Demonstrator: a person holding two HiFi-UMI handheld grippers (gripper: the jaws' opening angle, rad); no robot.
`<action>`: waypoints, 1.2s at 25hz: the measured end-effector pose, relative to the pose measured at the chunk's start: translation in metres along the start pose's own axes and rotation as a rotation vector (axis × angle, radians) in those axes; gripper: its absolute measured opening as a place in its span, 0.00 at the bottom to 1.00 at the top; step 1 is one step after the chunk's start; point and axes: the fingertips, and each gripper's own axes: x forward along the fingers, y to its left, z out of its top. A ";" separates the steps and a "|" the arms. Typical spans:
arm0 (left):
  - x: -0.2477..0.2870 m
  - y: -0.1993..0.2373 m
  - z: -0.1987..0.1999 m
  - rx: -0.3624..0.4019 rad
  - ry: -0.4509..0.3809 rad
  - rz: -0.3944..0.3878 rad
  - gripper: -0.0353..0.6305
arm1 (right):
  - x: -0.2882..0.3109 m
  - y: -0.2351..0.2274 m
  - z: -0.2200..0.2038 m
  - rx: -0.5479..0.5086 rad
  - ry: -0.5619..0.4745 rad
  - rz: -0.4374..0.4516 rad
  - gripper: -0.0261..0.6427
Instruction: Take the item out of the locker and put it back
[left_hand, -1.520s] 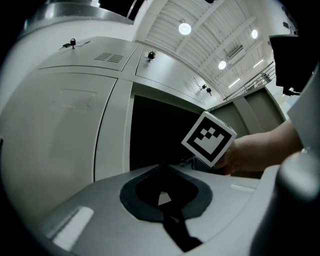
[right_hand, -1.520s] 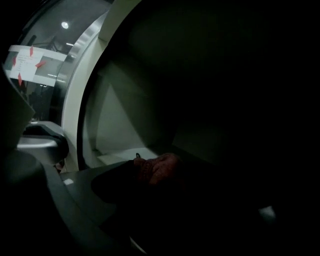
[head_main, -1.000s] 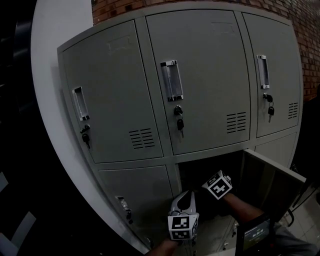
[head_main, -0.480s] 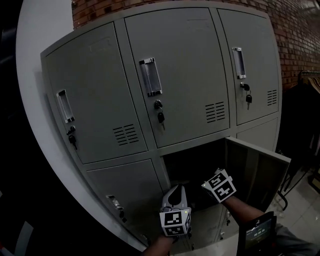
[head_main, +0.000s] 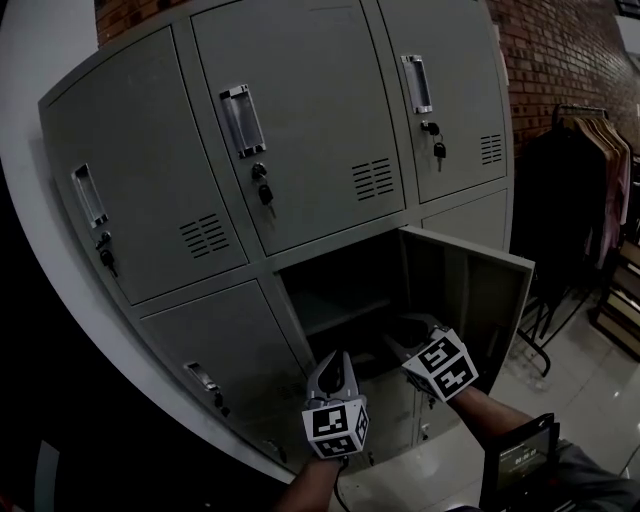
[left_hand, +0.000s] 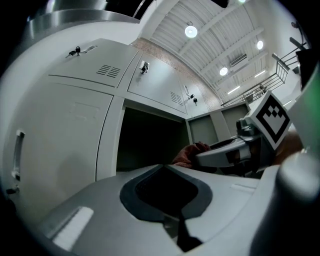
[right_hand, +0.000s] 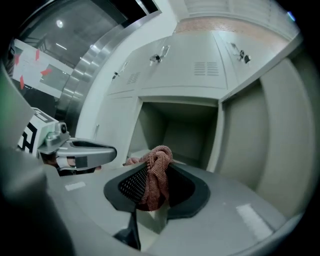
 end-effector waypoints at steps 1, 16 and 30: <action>-0.005 -0.005 0.000 0.003 0.003 0.004 0.05 | -0.008 0.001 -0.001 0.004 -0.005 0.004 0.19; -0.092 -0.126 0.009 0.047 0.040 0.143 0.05 | -0.164 0.011 -0.036 0.050 -0.072 0.132 0.19; -0.150 -0.187 0.030 0.086 0.049 0.137 0.05 | -0.255 0.030 -0.040 0.071 -0.092 0.149 0.19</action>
